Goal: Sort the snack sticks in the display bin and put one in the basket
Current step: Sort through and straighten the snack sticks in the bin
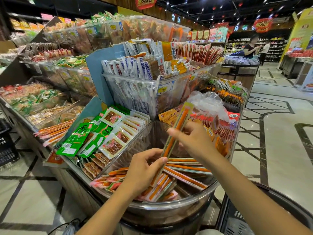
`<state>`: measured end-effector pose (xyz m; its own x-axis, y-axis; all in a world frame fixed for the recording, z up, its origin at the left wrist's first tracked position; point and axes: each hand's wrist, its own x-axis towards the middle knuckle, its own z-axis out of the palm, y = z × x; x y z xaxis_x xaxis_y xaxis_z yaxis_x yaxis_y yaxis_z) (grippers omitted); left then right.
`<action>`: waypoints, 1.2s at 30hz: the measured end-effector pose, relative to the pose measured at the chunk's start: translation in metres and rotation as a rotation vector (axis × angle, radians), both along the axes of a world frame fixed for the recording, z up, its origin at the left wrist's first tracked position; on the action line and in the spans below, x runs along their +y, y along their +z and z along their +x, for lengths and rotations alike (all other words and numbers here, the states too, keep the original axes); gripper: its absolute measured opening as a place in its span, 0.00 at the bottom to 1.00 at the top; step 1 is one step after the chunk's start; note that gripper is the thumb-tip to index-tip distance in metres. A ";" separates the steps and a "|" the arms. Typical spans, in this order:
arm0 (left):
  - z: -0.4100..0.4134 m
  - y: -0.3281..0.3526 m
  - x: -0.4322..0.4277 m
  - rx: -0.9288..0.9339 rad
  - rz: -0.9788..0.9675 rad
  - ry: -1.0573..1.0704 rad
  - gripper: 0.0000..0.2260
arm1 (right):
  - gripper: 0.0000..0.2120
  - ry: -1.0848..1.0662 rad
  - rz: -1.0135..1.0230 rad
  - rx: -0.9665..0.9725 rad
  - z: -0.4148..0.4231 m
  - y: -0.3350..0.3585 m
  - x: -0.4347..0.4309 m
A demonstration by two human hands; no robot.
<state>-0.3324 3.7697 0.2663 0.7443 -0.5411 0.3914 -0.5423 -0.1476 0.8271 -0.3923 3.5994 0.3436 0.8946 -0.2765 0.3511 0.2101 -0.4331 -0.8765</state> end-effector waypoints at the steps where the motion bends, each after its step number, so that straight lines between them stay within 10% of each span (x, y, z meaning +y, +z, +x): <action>1: 0.000 0.001 0.000 0.008 -0.003 -0.003 0.08 | 0.09 -0.012 -0.062 0.014 0.000 -0.006 0.001; 24: -0.005 0.015 0.007 0.457 -0.258 -0.006 0.07 | 0.14 -0.101 0.177 0.030 -0.011 -0.009 -0.020; 32: 0.013 0.068 0.041 0.159 -0.072 0.099 0.02 | 0.03 -0.204 -0.399 -0.321 -0.019 -0.005 -0.022; 36: 0.018 0.108 0.055 0.027 0.111 -0.002 0.04 | 0.18 -0.063 -0.653 -0.179 -0.013 0.008 -0.016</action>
<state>-0.3143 3.8242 0.3748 0.7523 -0.5817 0.3092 -0.5207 -0.2376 0.8200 -0.4048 3.5829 0.3516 0.7964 -0.0076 0.6048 0.2841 -0.8781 -0.3850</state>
